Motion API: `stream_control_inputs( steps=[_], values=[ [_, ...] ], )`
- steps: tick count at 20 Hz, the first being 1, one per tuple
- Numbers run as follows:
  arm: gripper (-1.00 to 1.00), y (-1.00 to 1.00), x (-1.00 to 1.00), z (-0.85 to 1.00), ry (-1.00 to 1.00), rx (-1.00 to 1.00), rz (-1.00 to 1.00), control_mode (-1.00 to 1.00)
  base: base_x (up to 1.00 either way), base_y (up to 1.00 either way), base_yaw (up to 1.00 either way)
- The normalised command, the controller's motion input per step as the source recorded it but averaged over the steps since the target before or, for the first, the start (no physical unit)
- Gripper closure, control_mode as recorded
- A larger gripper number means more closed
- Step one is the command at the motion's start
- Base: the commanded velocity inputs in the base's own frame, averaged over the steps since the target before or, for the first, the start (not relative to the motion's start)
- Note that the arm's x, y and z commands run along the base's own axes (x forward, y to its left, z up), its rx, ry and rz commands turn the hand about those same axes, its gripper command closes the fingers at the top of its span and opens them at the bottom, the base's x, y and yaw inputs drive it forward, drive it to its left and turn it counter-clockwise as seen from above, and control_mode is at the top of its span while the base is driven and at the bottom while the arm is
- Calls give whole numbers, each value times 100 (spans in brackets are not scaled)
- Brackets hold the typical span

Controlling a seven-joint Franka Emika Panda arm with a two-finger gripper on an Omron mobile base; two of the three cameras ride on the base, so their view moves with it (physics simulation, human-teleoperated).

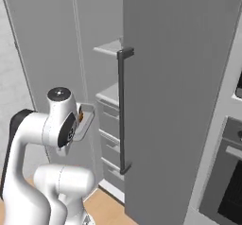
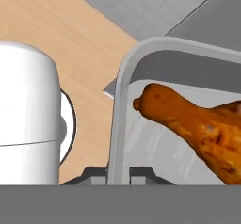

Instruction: Take the meat container that has the chicken drumstick and place it on the second highest rack of the freezer. Then take the vegetable container that has the garlic and eggplant and place it on the highest rack of the freezer.

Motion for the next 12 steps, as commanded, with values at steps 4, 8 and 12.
stream_control_inputs(
  steps=[4, 8, 12],
  values=[
    [100, 0, 0, 0, 0, 0, 0, 100, 47, 52, -45],
    [100, 0, 0, 0, 0, 0, 0, 100, 32, 9, -41],
    [100, 0, 0, 0, 0, 0, 0, 100, 36, 7, -32]
  ],
)
